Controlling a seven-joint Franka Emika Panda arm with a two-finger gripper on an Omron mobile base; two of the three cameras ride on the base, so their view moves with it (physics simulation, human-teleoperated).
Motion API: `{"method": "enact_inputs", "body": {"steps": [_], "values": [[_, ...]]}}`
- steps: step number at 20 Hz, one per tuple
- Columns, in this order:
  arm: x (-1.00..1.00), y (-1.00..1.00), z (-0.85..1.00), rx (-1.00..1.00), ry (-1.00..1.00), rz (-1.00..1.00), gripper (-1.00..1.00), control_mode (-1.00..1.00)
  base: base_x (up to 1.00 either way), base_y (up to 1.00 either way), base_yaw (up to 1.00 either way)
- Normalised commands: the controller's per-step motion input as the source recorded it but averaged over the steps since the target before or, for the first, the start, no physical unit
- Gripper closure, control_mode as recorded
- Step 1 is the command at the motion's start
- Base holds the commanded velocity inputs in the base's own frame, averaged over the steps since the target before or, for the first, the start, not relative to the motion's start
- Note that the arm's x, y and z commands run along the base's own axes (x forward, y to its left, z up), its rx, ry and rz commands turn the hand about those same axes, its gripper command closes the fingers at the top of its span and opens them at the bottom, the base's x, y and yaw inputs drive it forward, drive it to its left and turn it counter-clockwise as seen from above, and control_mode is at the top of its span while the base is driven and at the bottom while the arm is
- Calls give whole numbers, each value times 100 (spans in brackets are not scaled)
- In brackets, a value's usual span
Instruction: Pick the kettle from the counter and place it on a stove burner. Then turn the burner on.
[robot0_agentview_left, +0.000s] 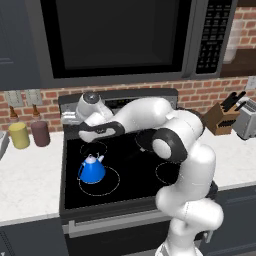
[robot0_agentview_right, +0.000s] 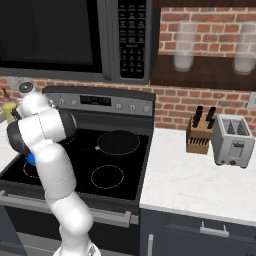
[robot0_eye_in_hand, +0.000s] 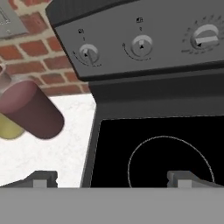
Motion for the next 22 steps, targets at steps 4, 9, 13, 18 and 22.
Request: {"method": "enact_inputs", "body": {"steps": [4, 9, 13, 18, 22], "values": [[39, 3, 0, 0, 0, 0, -100, -100, 0, 0, 0], [36, 1, 0, 0, -3, 0, -100, -100, 0, 0, 0], [34, 5, 0, 0, -12, 0, -100, -100, 0, 0, 0], [33, 6, 1, 0, -3, -1, -100, -100, 0, 0, 0], [21, 0, 0, 0, 0, 0, -100, -100, 0, 0, 0]]}}
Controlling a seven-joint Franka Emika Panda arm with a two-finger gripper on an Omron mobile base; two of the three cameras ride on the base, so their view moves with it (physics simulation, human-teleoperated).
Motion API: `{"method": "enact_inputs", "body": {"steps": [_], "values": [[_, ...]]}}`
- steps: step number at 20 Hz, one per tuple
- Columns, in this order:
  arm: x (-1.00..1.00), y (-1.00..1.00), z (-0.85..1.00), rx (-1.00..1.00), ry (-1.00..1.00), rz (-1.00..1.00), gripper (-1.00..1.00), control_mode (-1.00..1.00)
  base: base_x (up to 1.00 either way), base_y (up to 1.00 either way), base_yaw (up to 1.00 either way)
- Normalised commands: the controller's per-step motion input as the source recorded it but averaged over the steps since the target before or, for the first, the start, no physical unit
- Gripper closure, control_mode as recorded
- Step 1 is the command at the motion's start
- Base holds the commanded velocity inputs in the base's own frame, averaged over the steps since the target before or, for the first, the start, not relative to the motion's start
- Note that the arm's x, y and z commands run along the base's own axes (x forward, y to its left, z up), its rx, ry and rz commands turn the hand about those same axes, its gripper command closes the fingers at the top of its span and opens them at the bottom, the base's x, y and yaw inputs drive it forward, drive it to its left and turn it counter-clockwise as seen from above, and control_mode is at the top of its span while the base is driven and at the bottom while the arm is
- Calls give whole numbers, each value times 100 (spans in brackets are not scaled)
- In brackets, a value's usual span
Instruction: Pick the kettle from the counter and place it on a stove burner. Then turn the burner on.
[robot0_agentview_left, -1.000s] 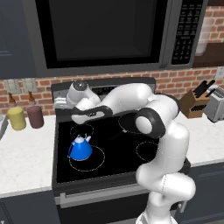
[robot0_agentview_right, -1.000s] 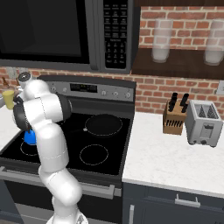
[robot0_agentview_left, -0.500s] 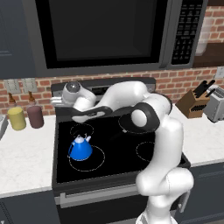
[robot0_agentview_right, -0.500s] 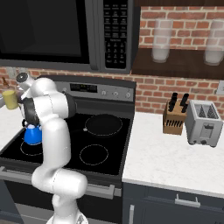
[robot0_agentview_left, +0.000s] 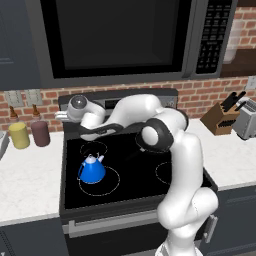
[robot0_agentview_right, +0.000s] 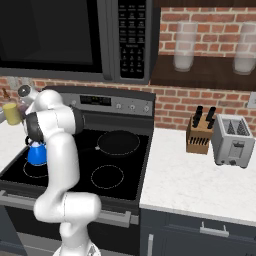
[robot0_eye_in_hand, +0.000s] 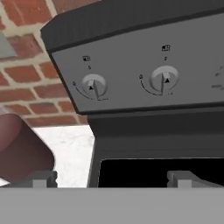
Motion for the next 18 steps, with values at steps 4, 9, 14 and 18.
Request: {"method": "enact_inputs", "body": {"steps": [4, 9, 14, 18], "values": [[38, 0, 0, 0, -6, 0, -100, -100, 0, 0, 0], [38, 0, 14, 0, -14, 0, -100, -100, 0, 0, 0], [31, 0, 6, 0, 0, 0, -100, -100, 0, 0, 0], [14, 0, 1, 0, 0, 0, -100, -100, 0, 0, 0]]}}
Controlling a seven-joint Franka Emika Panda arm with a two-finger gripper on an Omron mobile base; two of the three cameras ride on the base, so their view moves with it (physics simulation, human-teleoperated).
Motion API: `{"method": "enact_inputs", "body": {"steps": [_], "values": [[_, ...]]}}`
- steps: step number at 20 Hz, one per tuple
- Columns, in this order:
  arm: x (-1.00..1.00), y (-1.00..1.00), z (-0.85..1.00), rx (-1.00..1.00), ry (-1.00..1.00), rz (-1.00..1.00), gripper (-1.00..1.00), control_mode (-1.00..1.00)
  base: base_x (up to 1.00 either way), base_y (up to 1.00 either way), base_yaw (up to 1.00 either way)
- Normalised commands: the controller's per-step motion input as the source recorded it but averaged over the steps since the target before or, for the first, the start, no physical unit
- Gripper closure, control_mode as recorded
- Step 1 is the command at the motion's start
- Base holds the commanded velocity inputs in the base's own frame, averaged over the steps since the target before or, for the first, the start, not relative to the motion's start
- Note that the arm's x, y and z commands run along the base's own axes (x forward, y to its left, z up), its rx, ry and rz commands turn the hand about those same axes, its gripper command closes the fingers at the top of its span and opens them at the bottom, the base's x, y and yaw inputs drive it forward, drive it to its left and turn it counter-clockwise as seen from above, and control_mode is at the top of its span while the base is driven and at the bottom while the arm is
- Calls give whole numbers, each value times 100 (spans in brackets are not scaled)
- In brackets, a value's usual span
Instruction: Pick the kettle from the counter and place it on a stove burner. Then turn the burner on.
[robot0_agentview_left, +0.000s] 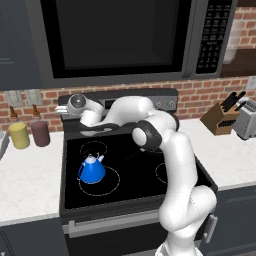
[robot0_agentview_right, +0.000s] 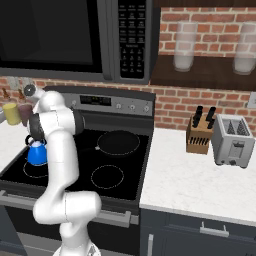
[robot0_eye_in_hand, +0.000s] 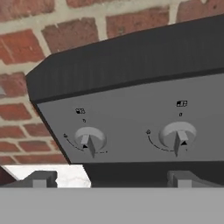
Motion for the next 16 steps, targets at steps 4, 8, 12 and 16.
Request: {"method": "enact_inputs", "body": {"steps": [4, 8, 12, 16], "values": [[2, 0, 0, 0, 0, 0, -100, -100, 0, 0, 0], [4, 0, 0, 0, 0, 0, -100, -100, 0, 0, 0], [34, 7, 0, 0, -2, 0, -100, -100, 0, 0, 0], [35, 13, 0, 0, -1, -1, -100, -100, 0, 0, 0]]}}
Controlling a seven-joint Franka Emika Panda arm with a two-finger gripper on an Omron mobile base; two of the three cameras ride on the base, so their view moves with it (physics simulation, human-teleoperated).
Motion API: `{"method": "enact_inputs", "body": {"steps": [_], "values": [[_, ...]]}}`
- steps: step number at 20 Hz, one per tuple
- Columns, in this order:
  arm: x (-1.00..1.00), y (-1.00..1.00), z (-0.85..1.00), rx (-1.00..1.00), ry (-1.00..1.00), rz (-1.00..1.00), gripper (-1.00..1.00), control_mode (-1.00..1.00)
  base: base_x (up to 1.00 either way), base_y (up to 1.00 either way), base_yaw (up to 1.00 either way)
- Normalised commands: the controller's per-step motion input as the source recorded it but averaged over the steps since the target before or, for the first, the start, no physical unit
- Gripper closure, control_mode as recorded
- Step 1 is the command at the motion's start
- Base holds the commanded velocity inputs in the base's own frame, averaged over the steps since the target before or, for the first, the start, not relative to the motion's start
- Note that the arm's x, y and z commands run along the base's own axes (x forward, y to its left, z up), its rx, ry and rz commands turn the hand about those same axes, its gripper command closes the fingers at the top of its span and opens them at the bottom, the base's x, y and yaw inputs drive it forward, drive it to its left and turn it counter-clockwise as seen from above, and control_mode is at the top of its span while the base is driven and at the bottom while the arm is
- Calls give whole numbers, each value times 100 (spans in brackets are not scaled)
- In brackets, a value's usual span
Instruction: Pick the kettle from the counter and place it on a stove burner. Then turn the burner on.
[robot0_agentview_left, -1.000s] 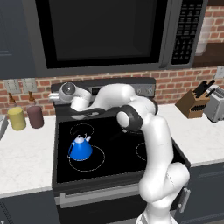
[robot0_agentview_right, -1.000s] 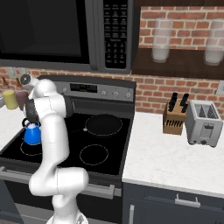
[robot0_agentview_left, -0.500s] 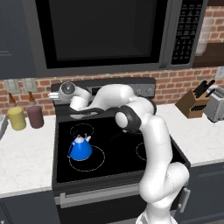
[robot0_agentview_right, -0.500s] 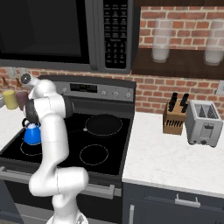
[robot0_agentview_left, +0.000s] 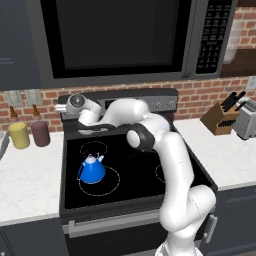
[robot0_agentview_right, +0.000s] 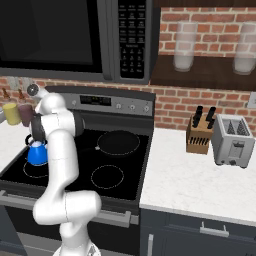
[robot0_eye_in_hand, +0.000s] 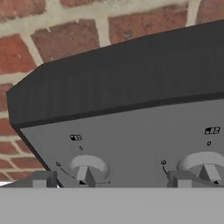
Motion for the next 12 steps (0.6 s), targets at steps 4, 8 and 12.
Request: {"method": "enact_inputs", "body": {"steps": [4, 8, 12], "values": [[6, 15, 0, -2, -3, 0, -100, -100, 0, 0, 0], [-2, 20, -5, -8, -6, 0, -100, -100, 0, 0, 0], [-3, 2, 0, -4, -3, 0, -100, -100, 0, 0, 0]]}}
